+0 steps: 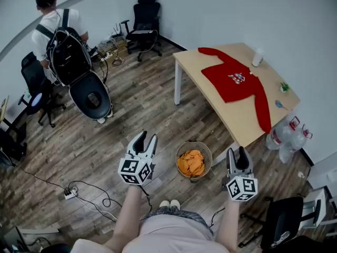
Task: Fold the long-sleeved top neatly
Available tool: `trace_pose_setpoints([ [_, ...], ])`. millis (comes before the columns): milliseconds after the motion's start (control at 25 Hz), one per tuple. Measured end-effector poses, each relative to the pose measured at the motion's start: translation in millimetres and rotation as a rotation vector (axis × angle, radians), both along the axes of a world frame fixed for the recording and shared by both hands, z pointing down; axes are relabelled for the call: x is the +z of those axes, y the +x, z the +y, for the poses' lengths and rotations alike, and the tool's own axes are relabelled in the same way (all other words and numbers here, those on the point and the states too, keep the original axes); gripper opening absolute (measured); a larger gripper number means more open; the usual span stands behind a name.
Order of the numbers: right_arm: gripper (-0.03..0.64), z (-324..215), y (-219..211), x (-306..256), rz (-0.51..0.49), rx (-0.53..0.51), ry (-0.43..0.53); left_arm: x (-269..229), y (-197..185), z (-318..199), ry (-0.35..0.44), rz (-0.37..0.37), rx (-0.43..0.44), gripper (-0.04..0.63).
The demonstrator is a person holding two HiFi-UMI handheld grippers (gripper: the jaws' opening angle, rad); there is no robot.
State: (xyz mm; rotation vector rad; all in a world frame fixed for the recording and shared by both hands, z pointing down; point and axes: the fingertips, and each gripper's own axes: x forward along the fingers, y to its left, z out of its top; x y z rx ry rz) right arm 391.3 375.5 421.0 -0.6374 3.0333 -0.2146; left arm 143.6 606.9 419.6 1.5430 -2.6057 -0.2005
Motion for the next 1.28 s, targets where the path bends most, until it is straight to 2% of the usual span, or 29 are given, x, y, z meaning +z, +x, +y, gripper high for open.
trace_pose_setpoints([
  [160,0.285,-0.3,-3.8,2.5,-0.027,-0.006,-0.017,0.7,0.1,2.1,0.010,0.001,0.012,0.294],
  [240,0.355,-0.3,-8.9,7.4,-0.030,-0.013,-0.025,4.6,-0.4,2.4,0.007,0.001,0.010,0.353],
  [360,0.456,-0.8,-16.7,11.4,-0.035,-0.035,-0.023,7.3,-1.6,3.0,0.010,-0.003,0.000,0.413],
  [480,0.508,-3.0,-24.1,12.0,-0.040,-0.055,-0.023,7.0,-5.4,3.7,0.005,-0.017,-0.020,0.445],
  [840,0.517,-20.9,-42.6,14.2,-0.041,-0.067,-0.014,7.8,-19.4,-8.5,-0.001,-0.036,-0.045,0.459],
  [1280,0.508,-51.6,-81.0,26.2,-0.014,-0.059,-0.015,28.5,-51.4,-43.7,-0.027,-0.004,-0.011,0.459],
])
